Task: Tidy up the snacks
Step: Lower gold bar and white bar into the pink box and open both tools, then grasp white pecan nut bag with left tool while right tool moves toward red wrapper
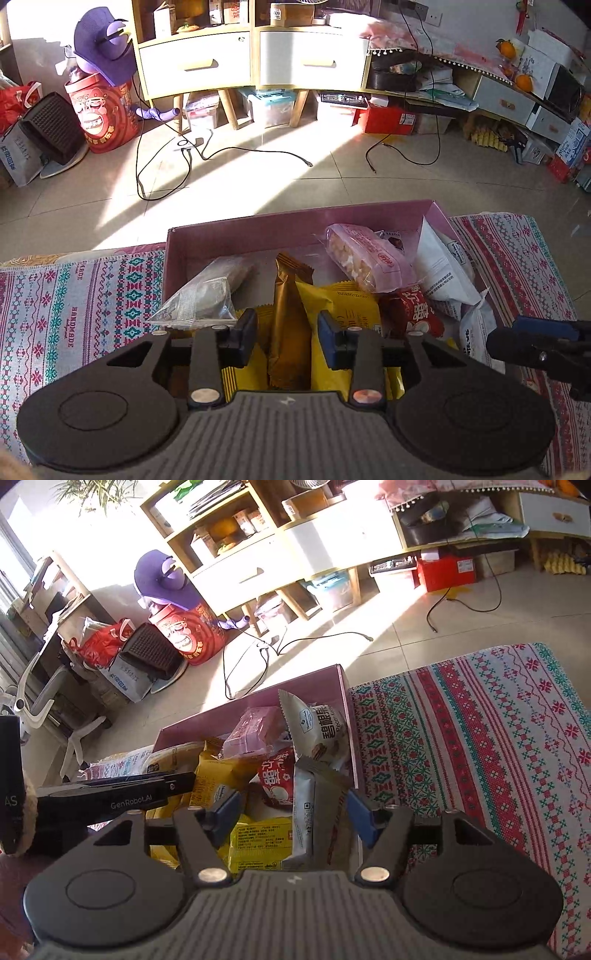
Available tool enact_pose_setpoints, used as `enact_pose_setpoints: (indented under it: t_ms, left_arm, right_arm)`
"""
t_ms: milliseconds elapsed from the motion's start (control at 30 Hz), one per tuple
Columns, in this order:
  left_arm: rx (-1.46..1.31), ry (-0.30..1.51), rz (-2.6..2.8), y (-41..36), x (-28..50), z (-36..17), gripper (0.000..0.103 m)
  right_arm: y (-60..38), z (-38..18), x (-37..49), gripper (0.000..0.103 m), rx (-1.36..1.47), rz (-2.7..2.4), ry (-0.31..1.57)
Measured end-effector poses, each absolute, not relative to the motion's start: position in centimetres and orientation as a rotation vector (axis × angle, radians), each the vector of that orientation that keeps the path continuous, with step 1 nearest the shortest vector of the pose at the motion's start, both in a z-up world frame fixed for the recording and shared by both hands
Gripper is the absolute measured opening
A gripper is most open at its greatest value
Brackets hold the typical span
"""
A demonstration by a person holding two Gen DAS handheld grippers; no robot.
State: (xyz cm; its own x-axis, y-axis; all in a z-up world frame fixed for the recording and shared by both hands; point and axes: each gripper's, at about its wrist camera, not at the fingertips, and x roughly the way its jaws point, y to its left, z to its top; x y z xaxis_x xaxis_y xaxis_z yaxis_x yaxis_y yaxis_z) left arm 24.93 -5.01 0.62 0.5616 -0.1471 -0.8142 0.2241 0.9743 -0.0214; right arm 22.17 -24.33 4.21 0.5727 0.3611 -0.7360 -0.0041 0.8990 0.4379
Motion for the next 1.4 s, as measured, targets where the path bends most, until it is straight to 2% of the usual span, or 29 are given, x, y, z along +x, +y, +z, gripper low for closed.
enact_pose_setpoints:
  t_ms: [33, 300, 467, 733, 1133, 1400]
  left_arm:
    - [0.094, 0.947, -0.22, -5.0, 24.6, 0.8, 0.052]
    - [0.116, 0.927, -0.267, -4.4, 21.1, 2.2, 0.067]
    - [0.097, 0.92, -0.285, -3.5, 18.8, 3.0, 0.072]
    - [0.086, 0.885, -0.303, -2.7, 14.2, 3.3, 0.089]
    - [0.065, 0.871, -0.314, -1.9, 9.5, 1.7, 0.103]
    - [0.199, 0.833, -0.363, -4.2, 7.7, -0.1, 0.103]
  right_arm:
    - [-24.3, 4.4, 22.0, 0.062, 0.412, 0.223, 0.942]
    - [-24.0, 6.2, 20.1, 0.07, 0.355, 0.23, 0.918]
    - [-23.5, 6.9, 18.7, 0.075, 0.322, 0.224, 0.91]
    - [-22.4, 8.0, 15.8, 0.09, 0.218, 0.223, 0.891]
    - [-21.4, 7.9, 12.8, 0.099, 0.141, 0.25, 0.886]
    - [-22.4, 6.0, 11.5, 0.102, 0.114, 0.227, 0.892]
